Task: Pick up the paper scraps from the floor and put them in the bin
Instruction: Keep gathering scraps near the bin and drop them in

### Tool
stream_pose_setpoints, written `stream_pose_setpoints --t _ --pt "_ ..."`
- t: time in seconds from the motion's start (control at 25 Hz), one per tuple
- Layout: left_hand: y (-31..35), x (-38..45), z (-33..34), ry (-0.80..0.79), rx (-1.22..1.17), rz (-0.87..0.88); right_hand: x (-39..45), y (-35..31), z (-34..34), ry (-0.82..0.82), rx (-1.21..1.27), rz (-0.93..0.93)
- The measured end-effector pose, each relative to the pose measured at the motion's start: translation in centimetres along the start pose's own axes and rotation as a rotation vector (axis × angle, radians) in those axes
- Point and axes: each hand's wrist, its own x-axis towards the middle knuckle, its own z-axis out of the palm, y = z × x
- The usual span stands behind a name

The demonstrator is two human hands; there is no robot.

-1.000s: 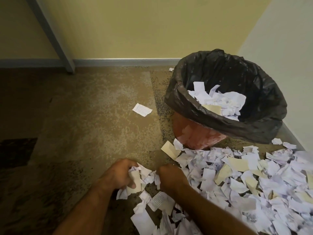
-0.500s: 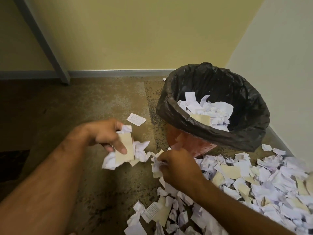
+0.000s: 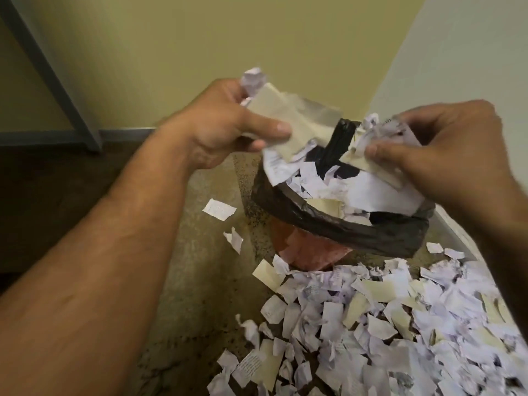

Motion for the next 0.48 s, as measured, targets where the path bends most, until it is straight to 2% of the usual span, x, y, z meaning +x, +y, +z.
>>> stream_pose_setpoints --t 0.12,0.24,0.36,0.4,0.48 --pt "0.0 3.2 4.4 0.148 -0.001 -0.008 2.8 2.4 1.1 0.005 -0.183 0.035" --pt "-1.4 5.2 6.1 0.275 0.254 -0.004 4.9 4.2 3.1 -0.116 -0.324 0.079" --pt "-2.5 5.6 6.8 0.167 0.653 -0.042 4.9 5.2 4.8 -0.322 -0.461 0.101" --pt "-2.8 5.5 7.0 0.111 0.779 -0.02 4.6 5.2 5.1 -0.344 -0.524 0.101" --pt "-3.1 5.3 6.9 0.114 0.871 0.133 3.7 4.7 5.1 -0.216 -0.592 0.053"
